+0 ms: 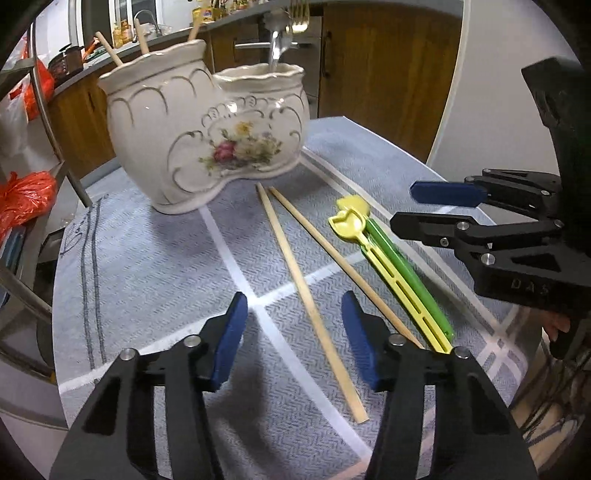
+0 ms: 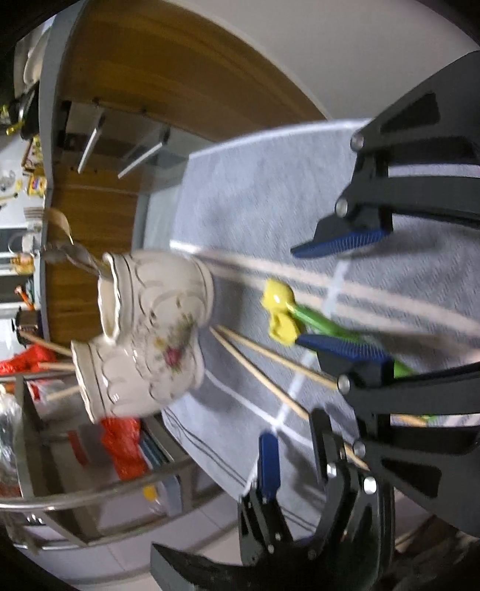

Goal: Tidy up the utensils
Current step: 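Grasp a wooden chopstick with the left tool while the right tool grasps the green-handled yellow spoon, then lift the chopstick into the larger pot with left tool while right tool carries spoon to smaller pot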

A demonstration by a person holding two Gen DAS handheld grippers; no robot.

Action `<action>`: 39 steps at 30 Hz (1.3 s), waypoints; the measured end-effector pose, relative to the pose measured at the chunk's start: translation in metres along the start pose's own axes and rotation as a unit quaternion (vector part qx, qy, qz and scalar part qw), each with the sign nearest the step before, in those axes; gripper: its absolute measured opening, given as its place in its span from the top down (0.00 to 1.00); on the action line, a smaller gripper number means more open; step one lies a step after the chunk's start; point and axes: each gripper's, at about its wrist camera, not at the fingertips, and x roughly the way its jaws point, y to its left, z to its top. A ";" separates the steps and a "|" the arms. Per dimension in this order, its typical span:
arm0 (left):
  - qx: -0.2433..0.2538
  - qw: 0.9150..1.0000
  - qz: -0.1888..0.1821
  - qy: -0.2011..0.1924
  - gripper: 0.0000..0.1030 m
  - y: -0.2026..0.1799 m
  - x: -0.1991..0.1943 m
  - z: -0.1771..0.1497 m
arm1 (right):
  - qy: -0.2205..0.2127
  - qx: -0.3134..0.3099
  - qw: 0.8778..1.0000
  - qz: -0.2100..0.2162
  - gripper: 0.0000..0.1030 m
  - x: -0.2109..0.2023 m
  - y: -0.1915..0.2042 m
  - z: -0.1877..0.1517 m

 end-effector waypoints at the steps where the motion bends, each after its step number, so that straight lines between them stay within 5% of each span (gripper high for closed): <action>1: 0.000 1.000 0.001 0.002 0.55 0.000 0.001 0.000 | 0.005 0.000 1.000 0.003 0.68 0.001 0.002 0.000; 10: 0.016 1.000 0.006 0.006 0.80 -0.005 0.001 0.001 | 0.039 0.023 0.999 0.012 0.80 0.019 0.004 0.002; 17: 0.020 1.000 0.000 0.017 0.81 0.002 -0.002 0.002 | 0.044 0.040 0.998 0.010 0.88 0.025 -0.001 0.007; 21: 0.026 0.999 0.002 0.022 0.92 0.006 -0.003 0.002 | 0.041 0.035 0.999 0.007 0.90 0.023 -0.002 0.006; 39: 0.023 0.999 -0.016 0.020 0.95 0.030 -0.023 -0.006 | -0.038 0.021 0.999 -0.004 0.90 -0.016 -0.011 0.012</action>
